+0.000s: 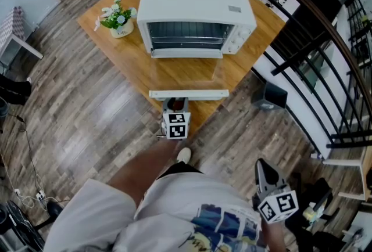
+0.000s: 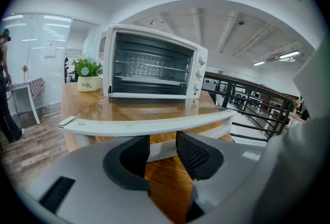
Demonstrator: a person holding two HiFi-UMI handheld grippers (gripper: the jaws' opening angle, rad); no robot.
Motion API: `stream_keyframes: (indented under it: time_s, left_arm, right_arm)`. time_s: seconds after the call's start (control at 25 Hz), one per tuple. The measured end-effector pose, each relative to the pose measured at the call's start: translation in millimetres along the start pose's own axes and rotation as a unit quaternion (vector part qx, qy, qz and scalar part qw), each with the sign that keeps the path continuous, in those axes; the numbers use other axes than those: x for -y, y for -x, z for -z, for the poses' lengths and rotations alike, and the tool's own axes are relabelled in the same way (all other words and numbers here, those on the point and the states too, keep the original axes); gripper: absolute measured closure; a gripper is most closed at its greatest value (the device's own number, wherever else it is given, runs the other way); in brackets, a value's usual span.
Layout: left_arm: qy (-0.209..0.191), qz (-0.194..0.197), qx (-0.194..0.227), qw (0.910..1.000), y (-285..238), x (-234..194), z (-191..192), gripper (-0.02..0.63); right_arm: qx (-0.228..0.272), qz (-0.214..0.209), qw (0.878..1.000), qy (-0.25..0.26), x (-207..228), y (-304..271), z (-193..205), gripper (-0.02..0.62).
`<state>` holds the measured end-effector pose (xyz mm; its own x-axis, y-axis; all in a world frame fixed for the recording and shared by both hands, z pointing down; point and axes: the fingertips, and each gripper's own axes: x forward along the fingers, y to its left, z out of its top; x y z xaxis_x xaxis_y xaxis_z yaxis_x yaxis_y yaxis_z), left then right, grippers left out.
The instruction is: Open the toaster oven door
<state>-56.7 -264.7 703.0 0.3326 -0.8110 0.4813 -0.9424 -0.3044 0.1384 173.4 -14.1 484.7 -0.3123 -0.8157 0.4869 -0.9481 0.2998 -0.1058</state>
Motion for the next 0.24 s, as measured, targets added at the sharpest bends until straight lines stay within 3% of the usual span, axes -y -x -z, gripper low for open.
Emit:
stream_keyframes:
  time_s: [0.24]
  left_arm:
    - [0.002,0.003,0.000,1.0000,0.5,-0.6,1.2,0.454]
  right_arm:
    - [-0.001,0.002,1.000,0.005,-2.0,0.3,-0.9,0.594]
